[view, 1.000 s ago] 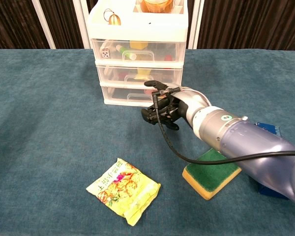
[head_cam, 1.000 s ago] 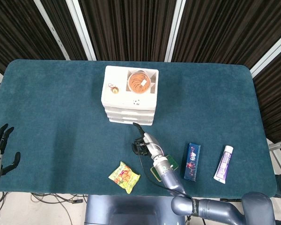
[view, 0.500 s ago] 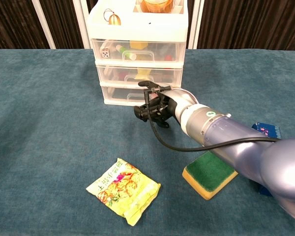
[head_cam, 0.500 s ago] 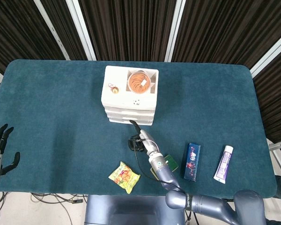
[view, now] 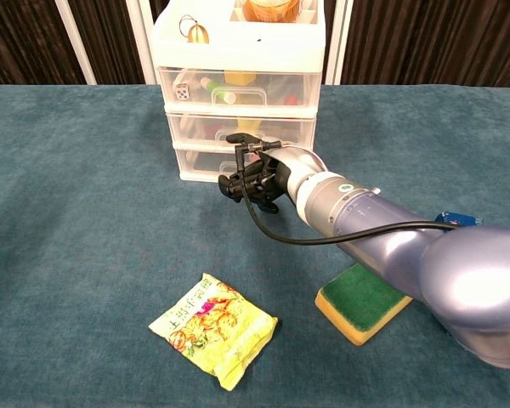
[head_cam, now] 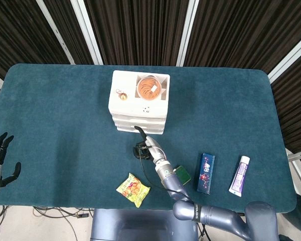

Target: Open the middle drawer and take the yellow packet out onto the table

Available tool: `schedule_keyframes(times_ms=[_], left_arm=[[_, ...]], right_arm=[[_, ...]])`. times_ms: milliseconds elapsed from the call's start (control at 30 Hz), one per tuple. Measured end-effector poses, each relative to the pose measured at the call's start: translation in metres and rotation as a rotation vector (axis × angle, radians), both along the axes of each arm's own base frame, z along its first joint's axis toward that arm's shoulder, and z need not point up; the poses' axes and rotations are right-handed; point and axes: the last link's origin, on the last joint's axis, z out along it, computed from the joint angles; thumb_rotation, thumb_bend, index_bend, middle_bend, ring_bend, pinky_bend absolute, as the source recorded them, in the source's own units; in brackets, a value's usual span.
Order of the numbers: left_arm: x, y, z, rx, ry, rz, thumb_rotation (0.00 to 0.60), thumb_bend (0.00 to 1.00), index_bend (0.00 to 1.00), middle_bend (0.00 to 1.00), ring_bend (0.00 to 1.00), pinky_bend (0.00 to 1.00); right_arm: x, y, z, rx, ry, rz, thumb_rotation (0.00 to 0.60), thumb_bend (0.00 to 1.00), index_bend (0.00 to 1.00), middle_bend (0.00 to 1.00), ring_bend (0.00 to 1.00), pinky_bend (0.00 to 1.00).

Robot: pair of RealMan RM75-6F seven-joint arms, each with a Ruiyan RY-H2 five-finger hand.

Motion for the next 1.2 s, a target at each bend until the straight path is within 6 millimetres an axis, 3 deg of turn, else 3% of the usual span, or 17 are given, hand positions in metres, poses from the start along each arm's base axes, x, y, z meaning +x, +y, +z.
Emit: schedule_keyframes(times_ms=[1200], left_arm=[[-0.001,0.001,0.002,0.006,-0.005,0.013,0.600,0.44,0.05,0.00,0.00,0.00]], right_arm=[[0.011,-0.007,-0.009,0.015,-0.004,0.009,0.600,0.59,0.00,0.77,0.90,0.92]])
